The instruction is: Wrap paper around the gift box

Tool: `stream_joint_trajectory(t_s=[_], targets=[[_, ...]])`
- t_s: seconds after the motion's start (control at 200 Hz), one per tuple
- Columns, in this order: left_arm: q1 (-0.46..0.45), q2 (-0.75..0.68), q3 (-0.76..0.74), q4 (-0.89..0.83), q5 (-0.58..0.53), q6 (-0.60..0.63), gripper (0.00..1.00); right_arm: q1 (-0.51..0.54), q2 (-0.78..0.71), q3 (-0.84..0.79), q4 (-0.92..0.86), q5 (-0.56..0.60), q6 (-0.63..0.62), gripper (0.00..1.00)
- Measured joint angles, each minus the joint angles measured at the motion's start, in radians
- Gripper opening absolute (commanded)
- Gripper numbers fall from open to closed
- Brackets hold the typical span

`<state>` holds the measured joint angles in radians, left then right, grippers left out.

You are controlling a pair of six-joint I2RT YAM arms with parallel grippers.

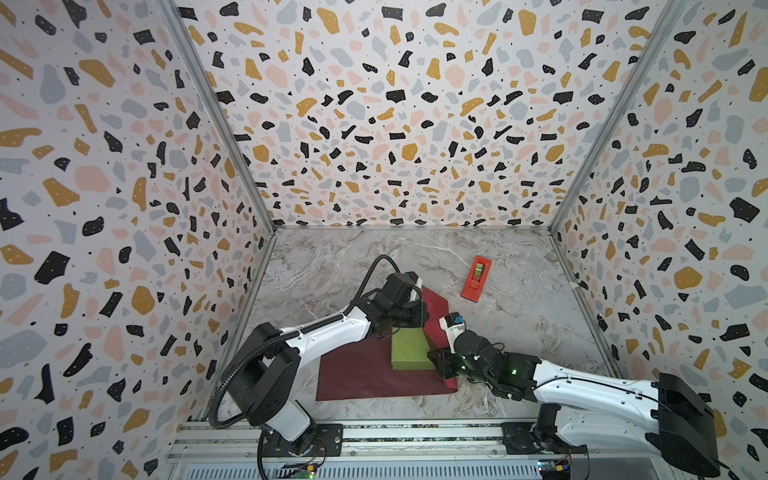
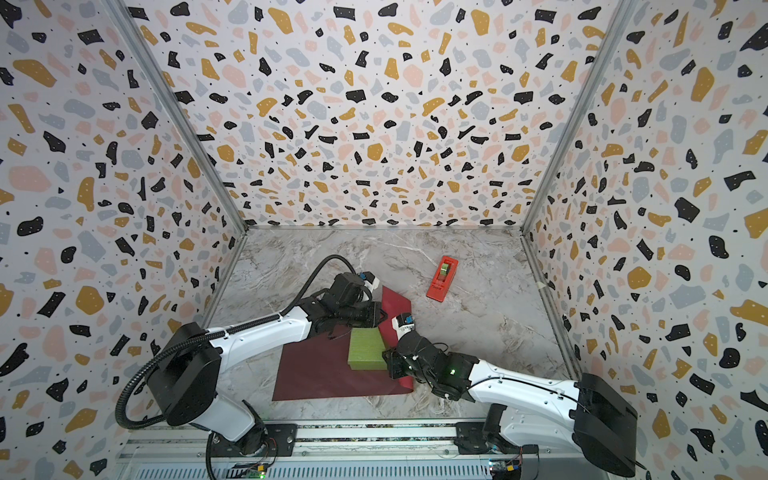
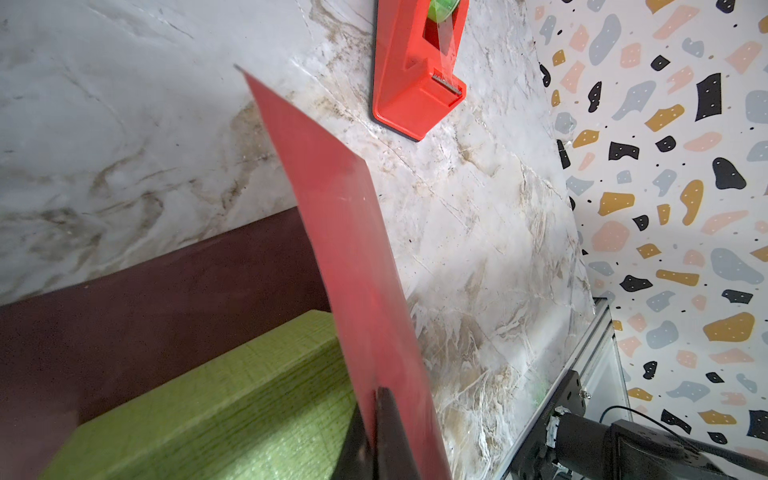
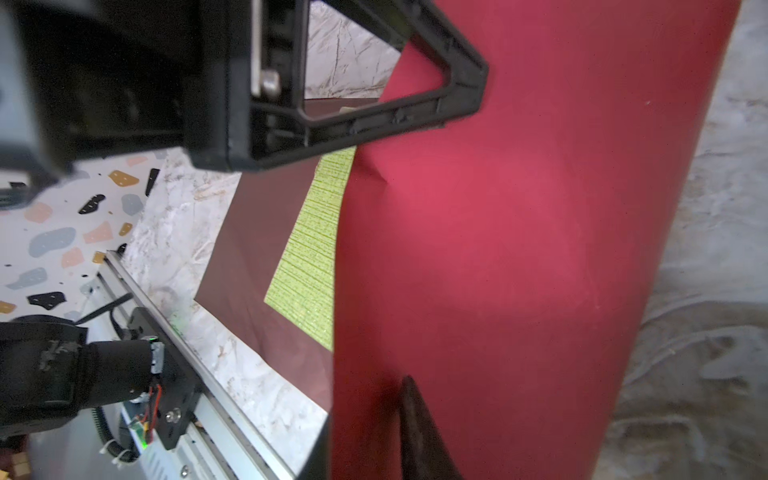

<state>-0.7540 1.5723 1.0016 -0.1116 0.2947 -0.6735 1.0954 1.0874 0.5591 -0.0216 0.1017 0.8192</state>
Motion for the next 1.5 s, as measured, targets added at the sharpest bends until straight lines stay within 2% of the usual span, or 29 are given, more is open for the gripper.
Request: stream_joint_trajectory(t_s=[0.165, 0.23, 0.295, 0.4, 0.596, 0.746, 0.906, 1.131, 1.497], targets=[[0.000, 0.010, 0.000, 0.000, 0.011, 0.001, 0.00, 0.000, -0.046, -0.001, 0.012, -0.032, -0.026, 0.42], [0.000, 0.010, 0.000, 0.002, 0.015, 0.002, 0.00, -0.002, -0.071, -0.001, 0.014, -0.057, -0.048, 0.53], [0.001, 0.010, 0.000, 0.005, 0.021, 0.005, 0.00, -0.012, -0.096, -0.001, 0.014, -0.090, -0.074, 0.59], [0.006, 0.005, -0.003, 0.011, 0.034, 0.009, 0.00, -0.046, -0.125, 0.007, -0.002, -0.151, -0.126, 0.63], [0.021, -0.066, -0.076, 0.038, 0.048, 0.026, 0.00, -0.197, -0.169, 0.022, -0.024, -0.255, -0.180, 0.68], [0.043, -0.104, -0.110, 0.038, 0.064, 0.051, 0.00, -0.314, -0.148, 0.023, -0.026, -0.317, -0.199, 0.76], [0.066, -0.138, -0.145, 0.039, 0.068, 0.066, 0.00, -0.392, -0.053, 0.051, -0.054, -0.344, -0.214, 0.90], [0.105, -0.163, -0.185, 0.037, 0.089, 0.087, 0.00, -0.417, 0.061, 0.099, -0.064, -0.360, -0.230, 0.95], [0.157, -0.201, -0.216, 0.024, 0.122, 0.132, 0.00, -0.417, 0.163, 0.129, -0.055, -0.380, -0.241, 0.96]])
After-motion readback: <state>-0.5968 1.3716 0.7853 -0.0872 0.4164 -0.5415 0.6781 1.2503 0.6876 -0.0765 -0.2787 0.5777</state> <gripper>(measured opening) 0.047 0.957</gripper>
